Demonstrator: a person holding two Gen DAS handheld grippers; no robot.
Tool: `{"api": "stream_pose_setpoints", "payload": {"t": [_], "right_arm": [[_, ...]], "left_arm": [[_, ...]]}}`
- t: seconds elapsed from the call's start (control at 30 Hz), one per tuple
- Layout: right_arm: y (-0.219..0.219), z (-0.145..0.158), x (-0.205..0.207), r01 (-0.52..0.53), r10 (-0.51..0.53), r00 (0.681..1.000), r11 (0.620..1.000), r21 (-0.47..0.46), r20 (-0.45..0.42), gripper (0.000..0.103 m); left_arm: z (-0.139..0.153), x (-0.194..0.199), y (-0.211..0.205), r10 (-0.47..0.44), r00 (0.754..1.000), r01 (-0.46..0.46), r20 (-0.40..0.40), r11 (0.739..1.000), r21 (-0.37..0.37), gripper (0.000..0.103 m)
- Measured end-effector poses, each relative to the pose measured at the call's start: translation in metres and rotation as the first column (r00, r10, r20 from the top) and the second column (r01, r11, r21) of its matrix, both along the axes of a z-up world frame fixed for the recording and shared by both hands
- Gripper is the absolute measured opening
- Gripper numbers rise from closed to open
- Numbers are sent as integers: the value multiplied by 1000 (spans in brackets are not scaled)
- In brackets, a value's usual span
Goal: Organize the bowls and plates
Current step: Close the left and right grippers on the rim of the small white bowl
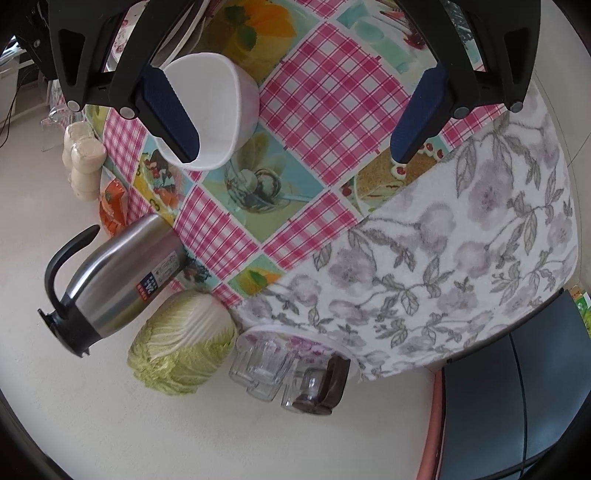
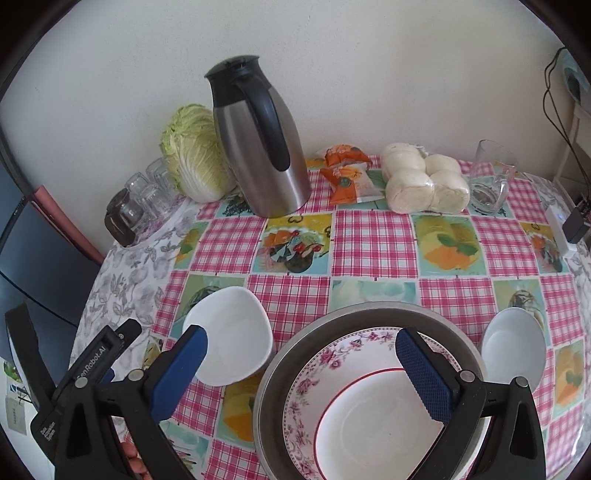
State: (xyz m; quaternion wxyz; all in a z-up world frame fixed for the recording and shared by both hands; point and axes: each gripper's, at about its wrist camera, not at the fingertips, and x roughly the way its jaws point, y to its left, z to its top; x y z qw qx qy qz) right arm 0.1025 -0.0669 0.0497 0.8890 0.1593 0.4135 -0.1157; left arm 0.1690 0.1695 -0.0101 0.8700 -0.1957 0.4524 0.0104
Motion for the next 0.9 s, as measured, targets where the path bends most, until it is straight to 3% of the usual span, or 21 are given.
{"api": "stream_pose_setpoints", "payload": {"t": [0.23, 0.3, 0.43, 0.53, 0.63, 0.9], "right_arm": [[8, -20, 27, 7, -9, 997, 1000, -26, -79, 101], [11, -27, 34, 2, -5, 995, 1000, -31, -98, 88], [19, -44, 48, -20, 15, 990, 999, -35, -141, 79], [26, -55, 55, -41, 33, 986, 998, -45, -166, 67], [29, -64, 61, -46, 34, 982, 997, -61, -183, 63], [33, -82, 74, -61, 44, 977, 995, -76, -211, 35]], "left_arm": [[-20, 13, 6, -12, 997, 6, -73, 997, -79, 103], [-24, 16, 5, -20, 996, 13, -84, 996, -86, 103], [-32, 21, 0, -53, 993, 41, -106, 993, -113, 102], [-36, 25, -7, -80, 990, 66, -116, 990, -127, 101], [-39, 28, -12, -105, 987, 88, -123, 987, -136, 88], [-47, 35, -26, -153, 978, 131, -140, 979, -156, 73]]}}
